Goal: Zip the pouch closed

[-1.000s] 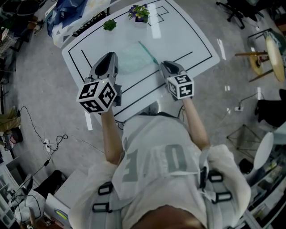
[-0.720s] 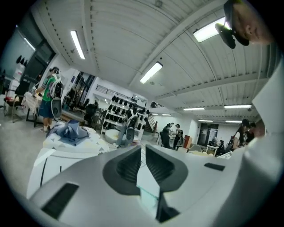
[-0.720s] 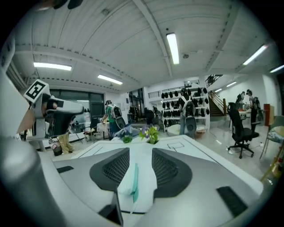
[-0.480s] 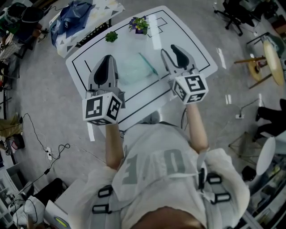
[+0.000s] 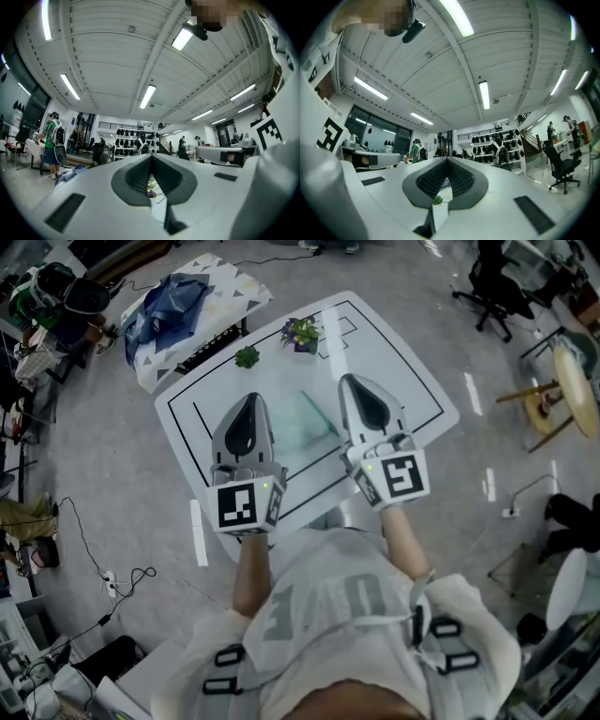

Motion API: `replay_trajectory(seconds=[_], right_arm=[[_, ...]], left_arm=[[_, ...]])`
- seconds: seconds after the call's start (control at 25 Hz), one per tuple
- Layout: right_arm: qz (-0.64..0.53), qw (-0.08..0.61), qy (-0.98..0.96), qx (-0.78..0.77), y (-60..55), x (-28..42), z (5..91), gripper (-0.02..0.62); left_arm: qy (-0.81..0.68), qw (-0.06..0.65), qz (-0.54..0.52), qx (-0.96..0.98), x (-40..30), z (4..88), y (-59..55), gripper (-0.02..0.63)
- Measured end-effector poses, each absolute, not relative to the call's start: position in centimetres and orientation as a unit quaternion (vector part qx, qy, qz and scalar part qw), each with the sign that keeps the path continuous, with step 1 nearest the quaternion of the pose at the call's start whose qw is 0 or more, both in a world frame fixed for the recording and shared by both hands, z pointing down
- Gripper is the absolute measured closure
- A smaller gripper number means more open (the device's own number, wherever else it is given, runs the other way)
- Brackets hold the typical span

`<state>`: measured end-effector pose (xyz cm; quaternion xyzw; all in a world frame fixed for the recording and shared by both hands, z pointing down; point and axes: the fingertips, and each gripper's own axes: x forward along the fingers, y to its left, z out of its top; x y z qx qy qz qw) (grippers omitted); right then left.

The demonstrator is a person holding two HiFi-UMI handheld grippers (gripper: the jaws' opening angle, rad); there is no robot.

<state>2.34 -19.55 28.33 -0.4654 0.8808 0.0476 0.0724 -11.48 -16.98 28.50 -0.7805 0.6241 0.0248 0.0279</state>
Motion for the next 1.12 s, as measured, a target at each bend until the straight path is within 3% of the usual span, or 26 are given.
replay_trajectory(seconds=[0.24,1.12], right_arm=[[0.047,0.019,0.885,-0.462,-18.9,1.3,31.1,0.588],[0.017,-0.003,0.884,-0.467,-19.1,0.9,33.0,0.588]], left_arm=[[0.623,0.035,0.021,-0.782,-11.1,28.8,-17.0,0.6],[0.622,0.025,0.013,-0.783,-12.4,30.5,-17.5,0.6]])
